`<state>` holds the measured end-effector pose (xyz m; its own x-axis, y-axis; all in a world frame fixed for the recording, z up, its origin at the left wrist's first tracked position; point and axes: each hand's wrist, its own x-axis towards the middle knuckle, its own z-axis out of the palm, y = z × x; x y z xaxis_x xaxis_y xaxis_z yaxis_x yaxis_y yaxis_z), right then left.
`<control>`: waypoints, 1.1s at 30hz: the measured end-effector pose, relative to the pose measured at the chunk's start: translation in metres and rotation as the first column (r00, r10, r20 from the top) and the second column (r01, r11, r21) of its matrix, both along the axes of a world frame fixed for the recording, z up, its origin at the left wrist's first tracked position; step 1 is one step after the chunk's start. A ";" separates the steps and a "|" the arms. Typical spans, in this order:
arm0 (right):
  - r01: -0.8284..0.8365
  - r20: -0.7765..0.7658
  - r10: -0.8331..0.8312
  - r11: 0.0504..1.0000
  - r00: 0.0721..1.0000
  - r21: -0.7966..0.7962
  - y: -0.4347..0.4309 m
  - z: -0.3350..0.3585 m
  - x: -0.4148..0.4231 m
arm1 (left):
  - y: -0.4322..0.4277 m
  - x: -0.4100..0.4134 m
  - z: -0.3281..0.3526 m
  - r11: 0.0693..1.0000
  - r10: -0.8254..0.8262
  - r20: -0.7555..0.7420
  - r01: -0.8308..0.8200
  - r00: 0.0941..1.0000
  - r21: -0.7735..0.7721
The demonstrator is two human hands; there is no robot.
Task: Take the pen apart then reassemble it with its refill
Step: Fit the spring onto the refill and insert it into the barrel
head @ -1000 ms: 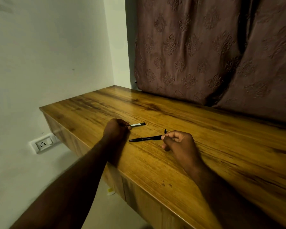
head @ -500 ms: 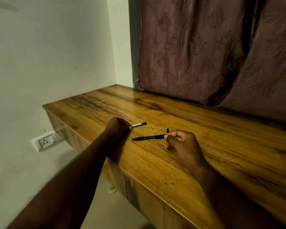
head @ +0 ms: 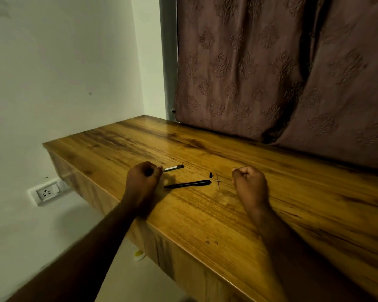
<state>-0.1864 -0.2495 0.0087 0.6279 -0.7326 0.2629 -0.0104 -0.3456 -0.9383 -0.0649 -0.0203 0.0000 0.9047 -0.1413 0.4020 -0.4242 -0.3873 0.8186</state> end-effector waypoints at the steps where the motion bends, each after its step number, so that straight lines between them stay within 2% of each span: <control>1: -0.011 -0.063 0.006 0.998 0.998 -0.069 0.001 -0.003 0.003 | -0.008 -0.007 -0.002 0.996 -0.037 0.064 0.032 0.997 0.082; 2: -0.027 -0.116 0.012 0.992 0.993 -0.125 0.002 -0.005 0.005 | -0.016 -0.012 -0.005 0.976 -0.094 0.135 0.064 0.986 0.209; 4: -0.054 -0.172 0.026 0.985 0.985 -0.164 0.001 -0.009 0.007 | -0.032 -0.021 -0.010 0.850 -0.212 0.250 0.052 0.945 0.524; 6: -0.050 -0.175 0.022 0.987 0.984 -0.154 0.000 -0.009 0.008 | -0.044 -0.028 -0.010 0.737 -0.268 0.274 0.013 0.924 0.676; 7: -0.043 -0.175 0.017 0.988 0.985 -0.149 -0.001 -0.009 0.008 | -0.047 -0.030 -0.008 0.720 -0.269 0.267 0.009 0.926 0.694; 10: -0.043 -0.216 0.005 0.984 0.976 -0.173 -0.002 -0.008 0.016 | -0.049 -0.027 -0.008 0.714 -0.261 0.207 0.044 0.943 0.698; 13: -0.043 -0.317 -0.047 0.961 0.947 -0.272 -0.002 -0.009 0.030 | -0.049 -0.027 -0.007 0.729 -0.254 0.181 0.065 0.950 0.682; 17: -0.066 -0.403 -0.137 0.890 0.905 -0.451 0.002 -0.010 0.045 | -0.049 -0.026 -0.010 0.756 -0.245 0.200 0.058 0.949 0.652; 22: -0.108 -0.444 -0.199 0.810 0.874 -0.576 0.003 -0.010 0.051 | -0.050 -0.023 -0.011 0.754 -0.249 0.200 0.060 0.948 0.654; 27: -0.117 -0.437 -0.230 0.764 0.870 -0.635 0.006 -0.010 0.049 | -0.050 -0.023 -0.012 0.765 -0.243 0.213 0.052 0.946 0.641; 33: -0.108 -0.434 -0.238 0.764 0.869 -0.636 0.005 -0.009 0.049 | -0.049 -0.024 -0.011 0.779 -0.255 0.226 0.061 0.940 0.625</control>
